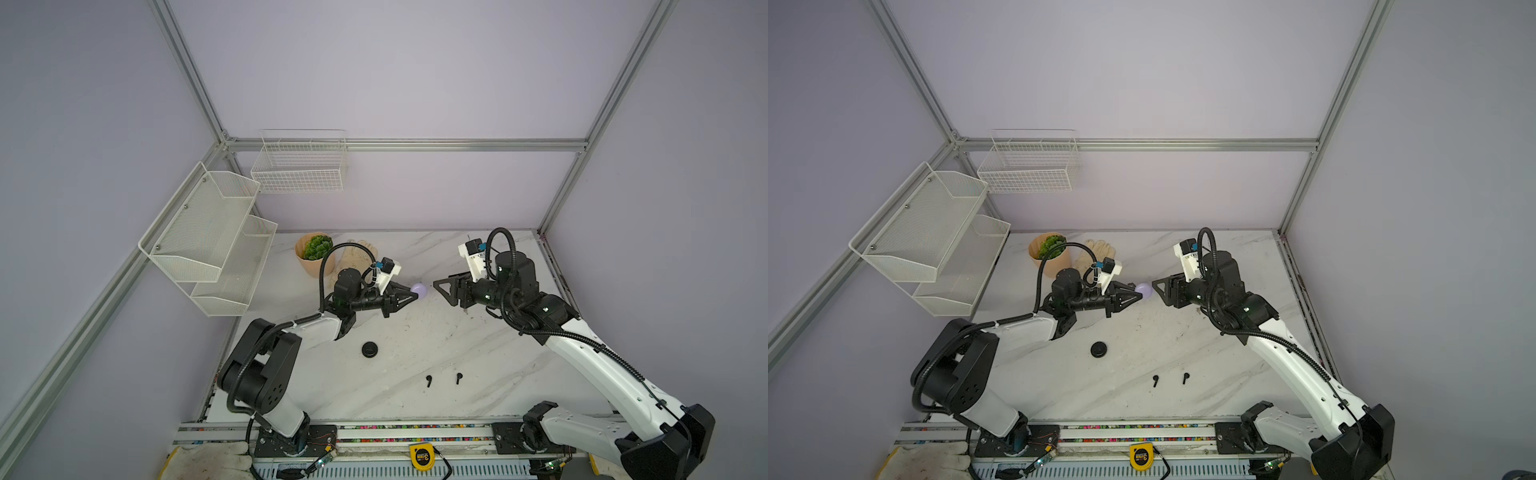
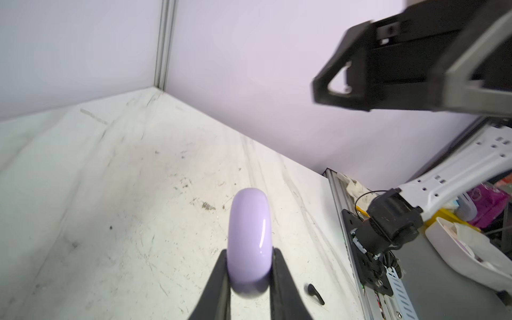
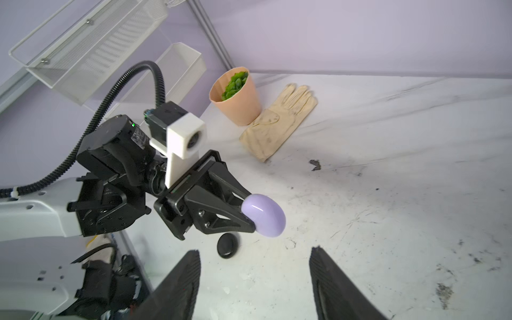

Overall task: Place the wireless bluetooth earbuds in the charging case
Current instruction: 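Open the right gripper and pull it back from the closed case, then set the closed case down with the left gripper while the right arm draws back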

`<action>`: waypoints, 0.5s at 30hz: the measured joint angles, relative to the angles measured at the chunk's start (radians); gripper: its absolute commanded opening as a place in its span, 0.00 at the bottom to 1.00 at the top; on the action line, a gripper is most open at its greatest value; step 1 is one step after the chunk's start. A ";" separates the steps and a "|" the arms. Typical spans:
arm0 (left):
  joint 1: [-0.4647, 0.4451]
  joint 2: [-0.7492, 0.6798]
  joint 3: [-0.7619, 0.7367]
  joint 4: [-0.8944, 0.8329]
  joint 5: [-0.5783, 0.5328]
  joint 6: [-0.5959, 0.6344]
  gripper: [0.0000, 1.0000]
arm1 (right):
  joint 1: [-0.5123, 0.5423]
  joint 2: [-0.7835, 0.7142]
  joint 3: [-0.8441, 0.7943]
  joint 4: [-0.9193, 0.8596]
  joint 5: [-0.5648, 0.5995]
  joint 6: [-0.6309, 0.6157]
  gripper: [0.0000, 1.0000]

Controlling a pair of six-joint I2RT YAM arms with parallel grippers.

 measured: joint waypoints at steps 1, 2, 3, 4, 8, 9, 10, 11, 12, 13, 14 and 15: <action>0.000 0.053 0.023 -0.008 -0.017 -0.018 0.00 | -0.002 0.018 -0.027 0.049 0.024 0.017 0.66; 0.000 0.098 0.045 -0.019 -0.031 -0.034 0.00 | -0.005 0.048 -0.049 0.094 0.049 0.031 0.65; 0.000 0.141 0.067 -0.029 -0.046 -0.050 0.00 | -0.007 0.084 -0.066 0.128 0.069 0.045 0.65; 0.000 0.180 0.091 -0.045 -0.058 -0.061 0.00 | -0.013 0.125 -0.084 0.156 0.085 0.058 0.64; 0.002 0.312 0.210 -0.121 -0.101 -0.115 0.00 | -0.076 0.239 -0.149 0.230 0.110 0.095 0.63; 0.003 0.330 0.232 -0.134 -0.107 -0.125 0.00 | -0.098 0.254 -0.161 0.241 0.110 0.104 0.63; 0.003 0.353 0.261 -0.150 -0.116 -0.134 0.00 | -0.124 0.271 -0.171 0.256 0.111 0.112 0.63; 0.004 0.372 0.286 -0.165 -0.122 -0.144 0.00 | -0.147 0.287 -0.178 0.274 0.112 0.121 0.63; 0.004 0.385 0.304 -0.178 -0.126 -0.151 0.00 | -0.165 0.300 -0.182 0.286 0.113 0.129 0.63; 0.005 0.398 0.322 -0.193 -0.130 -0.158 0.00 | -0.184 0.314 -0.186 0.302 0.115 0.138 0.64; 0.005 0.411 0.344 -0.214 -0.135 -0.163 0.00 | -0.198 0.330 -0.186 0.312 0.116 0.147 0.65; 0.006 0.421 0.360 -0.229 -0.138 -0.167 0.00 | -0.203 0.342 -0.186 0.322 0.117 0.154 0.66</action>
